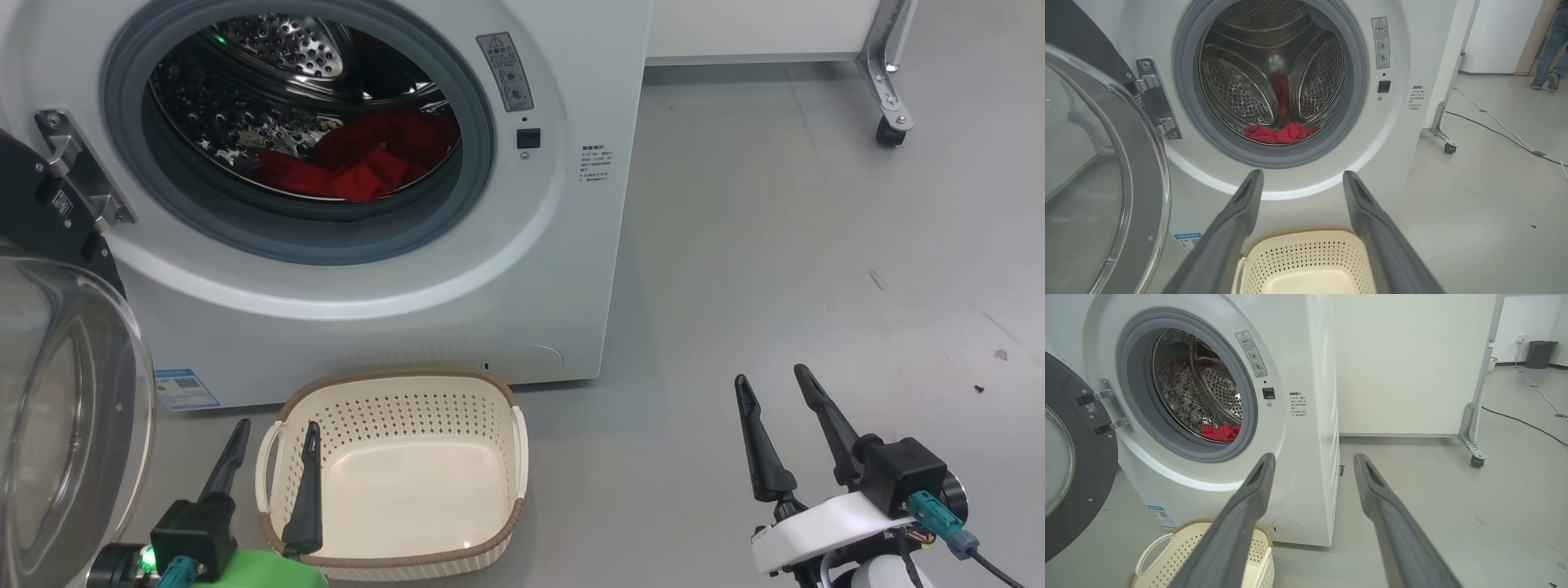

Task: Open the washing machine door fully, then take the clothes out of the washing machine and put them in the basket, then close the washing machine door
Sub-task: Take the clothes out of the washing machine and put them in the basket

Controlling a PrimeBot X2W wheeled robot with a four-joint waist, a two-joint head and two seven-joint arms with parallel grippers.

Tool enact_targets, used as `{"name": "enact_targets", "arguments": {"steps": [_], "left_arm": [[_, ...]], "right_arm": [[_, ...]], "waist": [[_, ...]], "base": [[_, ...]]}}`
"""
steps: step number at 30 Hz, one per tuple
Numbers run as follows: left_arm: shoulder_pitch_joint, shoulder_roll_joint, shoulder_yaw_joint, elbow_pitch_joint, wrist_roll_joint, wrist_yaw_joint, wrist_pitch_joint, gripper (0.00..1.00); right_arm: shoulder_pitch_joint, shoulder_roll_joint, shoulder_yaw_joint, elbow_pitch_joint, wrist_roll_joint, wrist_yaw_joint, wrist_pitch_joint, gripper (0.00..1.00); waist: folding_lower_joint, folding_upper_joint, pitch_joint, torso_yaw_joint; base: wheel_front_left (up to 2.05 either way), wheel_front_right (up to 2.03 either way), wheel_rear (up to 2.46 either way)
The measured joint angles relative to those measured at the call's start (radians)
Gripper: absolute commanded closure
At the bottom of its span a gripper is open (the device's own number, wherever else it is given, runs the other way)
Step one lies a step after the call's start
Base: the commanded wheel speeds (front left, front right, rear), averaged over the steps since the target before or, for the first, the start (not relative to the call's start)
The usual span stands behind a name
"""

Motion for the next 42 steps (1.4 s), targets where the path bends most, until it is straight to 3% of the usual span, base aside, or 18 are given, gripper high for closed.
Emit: {"name": "enact_targets", "arguments": {"steps": [16,42], "left_arm": [[0.001,0.0,0.006,0.0,0.003,0.016,0.0,0.0],[0.0,-0.001,0.003,-0.016,0.006,0.017,0.001,0.0]], "right_arm": [[0.003,0.0,0.01,0.012,-0.006,0.0,0.0,0.0],[0.003,0.0,0.01,-0.003,-0.006,0.0,0.0,0.0]], "waist": [[0.0,0.0,-0.002,0.003],[0.0,0.0,0.039,0.019]], "base": [[0.59,-0.59,0.0],[0.03,-0.03,0.0]]}}
